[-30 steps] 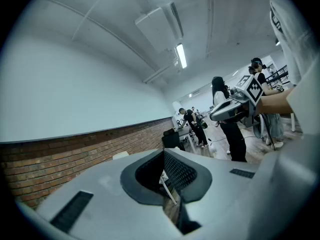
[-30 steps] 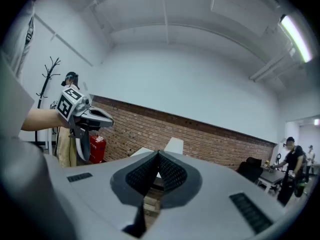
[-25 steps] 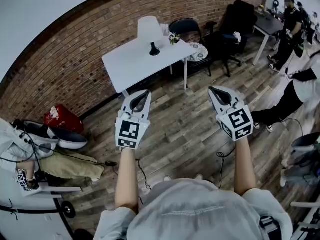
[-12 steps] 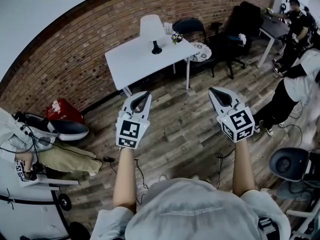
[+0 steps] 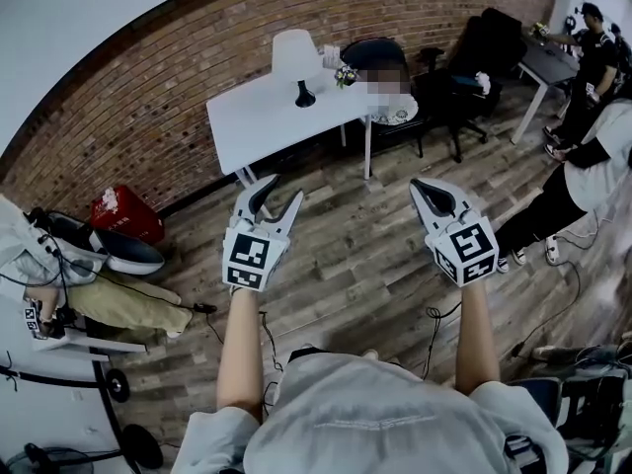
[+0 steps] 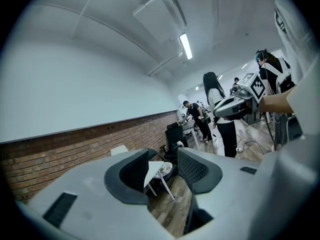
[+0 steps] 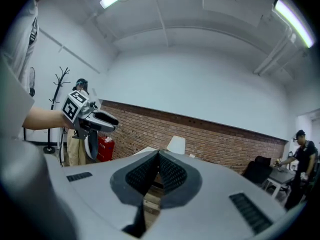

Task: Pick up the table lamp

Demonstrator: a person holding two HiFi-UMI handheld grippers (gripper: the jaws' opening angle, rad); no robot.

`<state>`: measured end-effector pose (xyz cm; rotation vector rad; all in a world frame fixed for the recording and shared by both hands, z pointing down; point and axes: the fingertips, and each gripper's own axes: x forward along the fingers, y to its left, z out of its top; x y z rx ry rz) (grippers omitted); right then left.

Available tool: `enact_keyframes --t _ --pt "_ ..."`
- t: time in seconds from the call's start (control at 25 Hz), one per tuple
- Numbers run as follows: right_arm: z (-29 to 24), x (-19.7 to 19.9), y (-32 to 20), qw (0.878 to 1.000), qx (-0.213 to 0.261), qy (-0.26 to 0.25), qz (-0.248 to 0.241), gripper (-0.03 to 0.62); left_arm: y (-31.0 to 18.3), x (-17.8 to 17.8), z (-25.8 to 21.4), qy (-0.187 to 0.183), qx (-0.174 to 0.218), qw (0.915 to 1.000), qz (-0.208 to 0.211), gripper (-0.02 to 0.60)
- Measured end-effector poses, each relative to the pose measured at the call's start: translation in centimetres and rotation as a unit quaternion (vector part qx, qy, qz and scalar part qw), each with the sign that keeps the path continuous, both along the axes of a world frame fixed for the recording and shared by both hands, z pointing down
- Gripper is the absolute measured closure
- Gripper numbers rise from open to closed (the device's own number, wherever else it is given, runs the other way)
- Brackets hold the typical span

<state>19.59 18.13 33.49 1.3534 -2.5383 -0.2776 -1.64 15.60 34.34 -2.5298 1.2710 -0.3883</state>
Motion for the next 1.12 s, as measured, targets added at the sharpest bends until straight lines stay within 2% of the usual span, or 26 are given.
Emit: enact_keyframes --t 0.36,0.6,0.88,1.12 --pt "1.0 2.7 -0.7 1.0 -0.022 -0.007 0.004 0.582 0.3 1.9 0.2 -0.011 -0.01 0.9998 -0.009 0.397" --pt "1.5 2.8 -2.1 1.0 -0.022 -0.004 0.006 0.582 -1.6 1.9 0.7 -0.013 -0.012 0.9998 -0.01 0.397" --pt "1.4 2.0 -6.1 0.999 -0.03 -0.029 -0.005 0.58 -6.8 1.7 1.2 0.002 -0.012 0.9999 -0.002 0.397" --pt "0.8 1.2 -12.7 0.999 -0.013 -0.03 0.013 0.58 -14.9 0.4 1.4 0.016 -0.006 0.9998 0.009 0.397"
